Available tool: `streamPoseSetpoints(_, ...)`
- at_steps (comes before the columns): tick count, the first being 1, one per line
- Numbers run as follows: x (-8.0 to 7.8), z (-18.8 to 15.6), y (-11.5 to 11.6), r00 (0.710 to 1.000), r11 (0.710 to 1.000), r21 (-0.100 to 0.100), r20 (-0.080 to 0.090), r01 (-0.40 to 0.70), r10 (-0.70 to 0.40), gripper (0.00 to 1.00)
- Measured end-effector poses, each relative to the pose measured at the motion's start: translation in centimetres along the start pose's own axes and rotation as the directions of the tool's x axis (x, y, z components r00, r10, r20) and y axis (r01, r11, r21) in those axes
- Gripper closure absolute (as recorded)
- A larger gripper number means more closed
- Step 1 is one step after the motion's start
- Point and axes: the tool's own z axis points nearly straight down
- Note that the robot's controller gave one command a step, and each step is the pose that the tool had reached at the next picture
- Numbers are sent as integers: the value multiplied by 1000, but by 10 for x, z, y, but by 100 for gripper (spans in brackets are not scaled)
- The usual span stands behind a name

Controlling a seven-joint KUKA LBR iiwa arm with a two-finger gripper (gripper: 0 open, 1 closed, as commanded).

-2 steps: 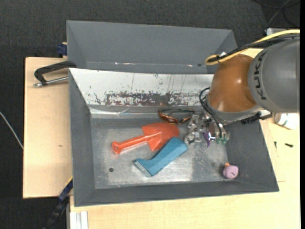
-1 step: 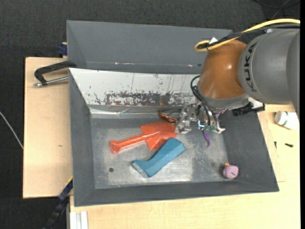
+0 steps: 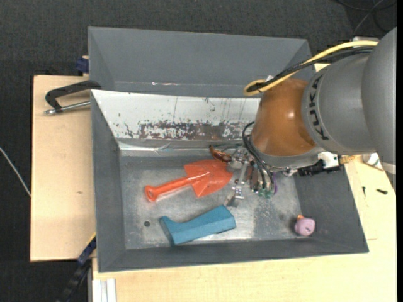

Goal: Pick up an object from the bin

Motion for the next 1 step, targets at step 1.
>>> streamPoseSetpoints(1,0,0,1,1000,1000,-1,-1,1,-1,100)
